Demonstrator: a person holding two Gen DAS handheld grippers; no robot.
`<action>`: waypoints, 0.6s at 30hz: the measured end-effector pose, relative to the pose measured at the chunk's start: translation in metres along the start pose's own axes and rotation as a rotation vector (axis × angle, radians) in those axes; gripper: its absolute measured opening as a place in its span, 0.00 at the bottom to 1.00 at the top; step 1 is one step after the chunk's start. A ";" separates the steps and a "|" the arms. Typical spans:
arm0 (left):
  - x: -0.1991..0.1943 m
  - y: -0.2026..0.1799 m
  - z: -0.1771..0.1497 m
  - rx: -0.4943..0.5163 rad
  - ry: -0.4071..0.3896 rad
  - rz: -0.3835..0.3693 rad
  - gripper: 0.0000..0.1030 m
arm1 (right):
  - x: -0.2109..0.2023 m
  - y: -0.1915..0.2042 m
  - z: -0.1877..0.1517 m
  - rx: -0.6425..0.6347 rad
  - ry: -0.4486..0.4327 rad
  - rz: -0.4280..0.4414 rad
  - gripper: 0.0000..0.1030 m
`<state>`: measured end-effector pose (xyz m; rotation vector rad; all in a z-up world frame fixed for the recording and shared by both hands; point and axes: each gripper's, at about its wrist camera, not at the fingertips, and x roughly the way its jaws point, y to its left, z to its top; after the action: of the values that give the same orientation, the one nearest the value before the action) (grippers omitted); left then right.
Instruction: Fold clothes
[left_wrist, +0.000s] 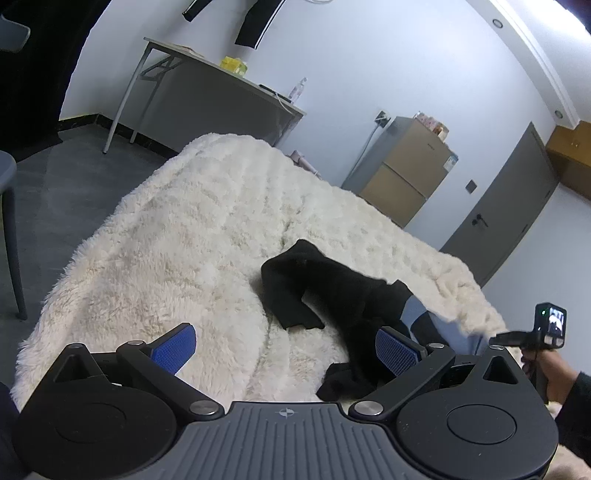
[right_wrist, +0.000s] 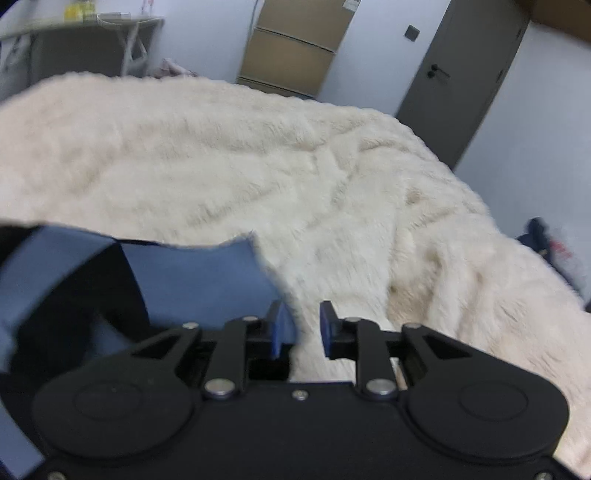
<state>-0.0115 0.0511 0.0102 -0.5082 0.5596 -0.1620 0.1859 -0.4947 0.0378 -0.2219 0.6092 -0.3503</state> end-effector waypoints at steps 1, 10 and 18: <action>0.001 -0.001 0.000 0.006 0.007 0.005 1.00 | -0.016 0.007 -0.008 0.010 -0.068 0.056 0.31; 0.018 -0.012 -0.004 0.074 0.076 0.049 1.00 | -0.072 0.093 -0.140 -0.258 -0.268 0.524 0.35; 0.090 -0.063 0.007 0.293 0.256 -0.090 1.00 | -0.065 0.125 -0.200 -0.349 -0.416 0.362 0.82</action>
<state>0.0674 -0.0257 0.0049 -0.2274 0.7488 -0.3928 0.0492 -0.3747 -0.1263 -0.4962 0.2841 0.1561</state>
